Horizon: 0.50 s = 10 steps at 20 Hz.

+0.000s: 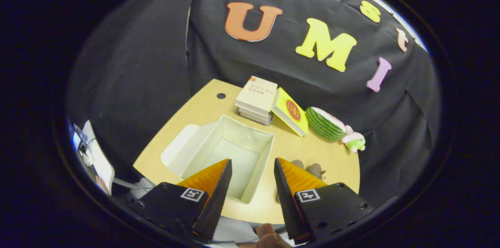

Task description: Open the storage box then place both shoes into the box .Put the left shoe in first, then the right shoe, with the right side of both shoes facing outward in a uniform manner.

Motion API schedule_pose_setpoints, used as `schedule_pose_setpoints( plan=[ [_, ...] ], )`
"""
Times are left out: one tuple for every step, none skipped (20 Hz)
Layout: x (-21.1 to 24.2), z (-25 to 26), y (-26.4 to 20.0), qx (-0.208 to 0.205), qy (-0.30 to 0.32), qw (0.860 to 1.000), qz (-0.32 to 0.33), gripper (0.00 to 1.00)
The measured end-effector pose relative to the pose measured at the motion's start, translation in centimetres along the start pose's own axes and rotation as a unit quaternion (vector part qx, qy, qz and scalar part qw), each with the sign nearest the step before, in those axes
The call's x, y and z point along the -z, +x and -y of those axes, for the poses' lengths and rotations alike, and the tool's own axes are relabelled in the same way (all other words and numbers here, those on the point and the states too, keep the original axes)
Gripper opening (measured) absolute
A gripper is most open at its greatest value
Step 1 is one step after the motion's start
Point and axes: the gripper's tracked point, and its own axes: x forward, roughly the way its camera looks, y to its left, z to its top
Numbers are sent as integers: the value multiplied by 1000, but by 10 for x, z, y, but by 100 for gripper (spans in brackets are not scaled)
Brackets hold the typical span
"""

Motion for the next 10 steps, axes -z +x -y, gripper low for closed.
schedule_pose_setpoints(
  plan=[
    [13,16,7,9,5,1000,-15,71],
    [27,34,15,18,10,999,-31,71],
    [43,47,25,21,15,998,-53,71],
    [62,56,34,15,22,997,-76,72],
    [76,64,42,8,35,995,-90,72],
    [91,77,51,9,42,993,-107,72],
    [104,89,58,13,46,992,-120,71],
    [116,100,66,16,51,990,-129,71],
    [127,110,75,15,58,989,-136,71],
    [137,118,86,12,65,988,-143,71]
  ],
)
